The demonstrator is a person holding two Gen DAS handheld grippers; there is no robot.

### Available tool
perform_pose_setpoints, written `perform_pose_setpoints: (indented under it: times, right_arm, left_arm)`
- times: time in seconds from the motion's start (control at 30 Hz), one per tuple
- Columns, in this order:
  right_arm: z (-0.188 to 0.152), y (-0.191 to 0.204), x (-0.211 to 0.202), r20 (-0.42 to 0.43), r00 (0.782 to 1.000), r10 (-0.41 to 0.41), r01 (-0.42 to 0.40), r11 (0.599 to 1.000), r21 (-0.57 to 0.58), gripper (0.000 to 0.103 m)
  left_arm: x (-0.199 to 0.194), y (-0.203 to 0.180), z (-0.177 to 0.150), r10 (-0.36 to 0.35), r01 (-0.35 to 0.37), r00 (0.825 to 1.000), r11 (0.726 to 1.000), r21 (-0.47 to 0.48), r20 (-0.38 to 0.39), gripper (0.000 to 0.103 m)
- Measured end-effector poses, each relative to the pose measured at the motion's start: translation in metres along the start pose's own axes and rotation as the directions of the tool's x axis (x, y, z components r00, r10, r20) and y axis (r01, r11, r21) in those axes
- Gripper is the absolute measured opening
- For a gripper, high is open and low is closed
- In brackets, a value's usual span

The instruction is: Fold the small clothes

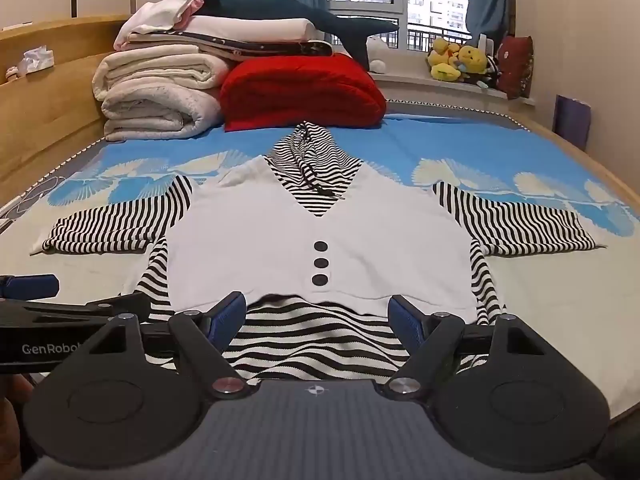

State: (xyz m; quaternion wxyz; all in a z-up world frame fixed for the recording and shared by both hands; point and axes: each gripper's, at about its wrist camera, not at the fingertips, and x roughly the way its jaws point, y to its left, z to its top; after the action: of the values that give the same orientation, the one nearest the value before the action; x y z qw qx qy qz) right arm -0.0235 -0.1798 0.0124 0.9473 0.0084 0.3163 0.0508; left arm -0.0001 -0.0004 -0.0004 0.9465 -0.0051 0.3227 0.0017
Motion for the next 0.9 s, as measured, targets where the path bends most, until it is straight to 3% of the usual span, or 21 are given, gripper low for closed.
perform_pose_setpoints:
  times: [0.9]
  right_arm:
    - [0.0014, 0.0016, -0.0027, 0.007, 1.000, 0.008, -0.008, 1.000, -0.002, 0.077]
  left_arm:
    - [0.0003, 0.0030, 0.0010, 0.002, -0.002, 1.000, 1.000, 0.002, 0.007, 0.103]
